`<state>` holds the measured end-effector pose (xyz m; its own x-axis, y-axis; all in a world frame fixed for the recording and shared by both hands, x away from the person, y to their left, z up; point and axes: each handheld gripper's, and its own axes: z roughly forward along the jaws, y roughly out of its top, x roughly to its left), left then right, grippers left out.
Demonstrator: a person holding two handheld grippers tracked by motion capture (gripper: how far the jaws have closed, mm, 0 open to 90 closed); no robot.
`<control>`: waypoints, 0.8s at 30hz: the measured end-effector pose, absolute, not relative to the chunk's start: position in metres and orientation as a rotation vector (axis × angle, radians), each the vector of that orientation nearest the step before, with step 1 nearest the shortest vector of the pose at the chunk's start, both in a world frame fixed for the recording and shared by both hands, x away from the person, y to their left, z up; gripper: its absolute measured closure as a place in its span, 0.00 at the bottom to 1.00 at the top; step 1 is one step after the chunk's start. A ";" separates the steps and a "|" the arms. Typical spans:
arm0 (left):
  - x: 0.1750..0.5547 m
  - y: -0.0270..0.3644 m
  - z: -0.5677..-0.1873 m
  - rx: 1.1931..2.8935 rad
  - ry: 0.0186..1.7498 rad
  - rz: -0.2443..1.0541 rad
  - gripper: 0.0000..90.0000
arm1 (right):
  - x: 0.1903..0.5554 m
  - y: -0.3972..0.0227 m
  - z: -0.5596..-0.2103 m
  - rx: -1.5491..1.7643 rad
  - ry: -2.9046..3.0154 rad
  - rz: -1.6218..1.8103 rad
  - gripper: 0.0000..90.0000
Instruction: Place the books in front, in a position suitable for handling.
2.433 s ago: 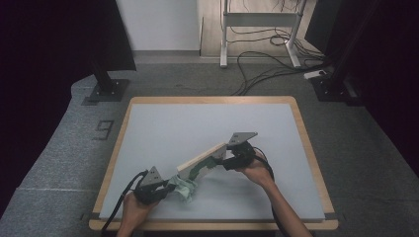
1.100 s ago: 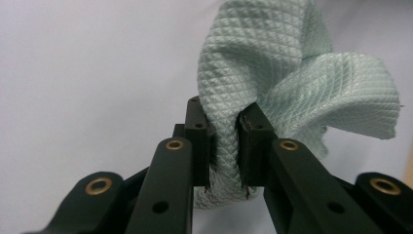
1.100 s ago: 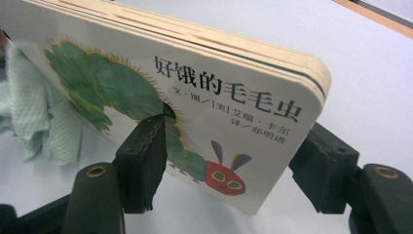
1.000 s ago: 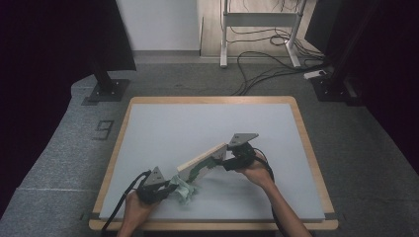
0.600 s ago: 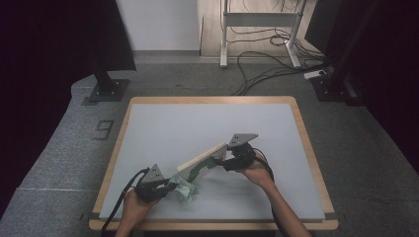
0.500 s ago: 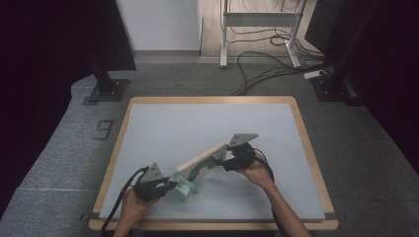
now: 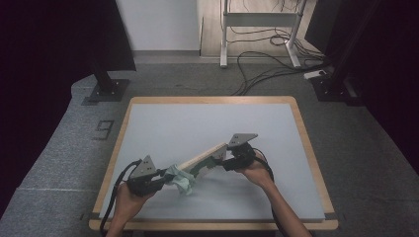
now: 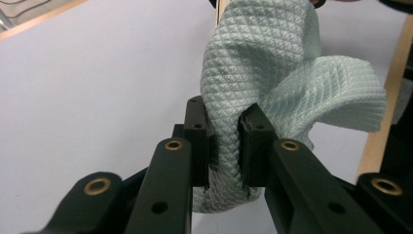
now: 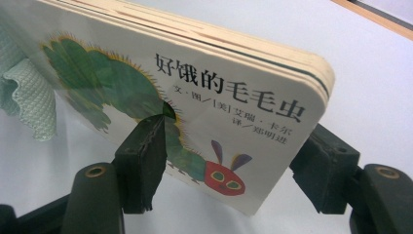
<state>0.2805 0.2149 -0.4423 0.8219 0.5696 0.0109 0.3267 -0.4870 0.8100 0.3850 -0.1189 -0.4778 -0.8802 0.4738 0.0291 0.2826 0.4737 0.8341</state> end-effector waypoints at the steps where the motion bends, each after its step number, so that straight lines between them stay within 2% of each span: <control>1: 0.281 0.216 -0.443 2.121 0.658 0.352 0.85 | 0.385 -0.119 -0.478 0.655 2.514 1.362 0.36; 5: 0.280 0.221 -0.444 2.129 0.669 0.359 0.85 | 0.385 -0.119 -0.477 0.651 2.515 1.355 0.36; 15: 0.293 0.272 -0.445 2.075 0.856 0.421 0.85 | 0.385 -0.119 -0.478 0.659 2.513 1.363 0.37; 24: 0.310 0.289 -0.447 2.069 0.974 0.508 0.85 | 0.384 -0.120 -0.478 0.664 2.510 1.367 0.37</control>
<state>0.3101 0.2892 -0.4471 0.6269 0.7786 0.0271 0.4680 -0.4041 0.7860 0.3845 -0.1195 -0.4780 -0.8774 0.4786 0.0327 0.2871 0.4693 0.8350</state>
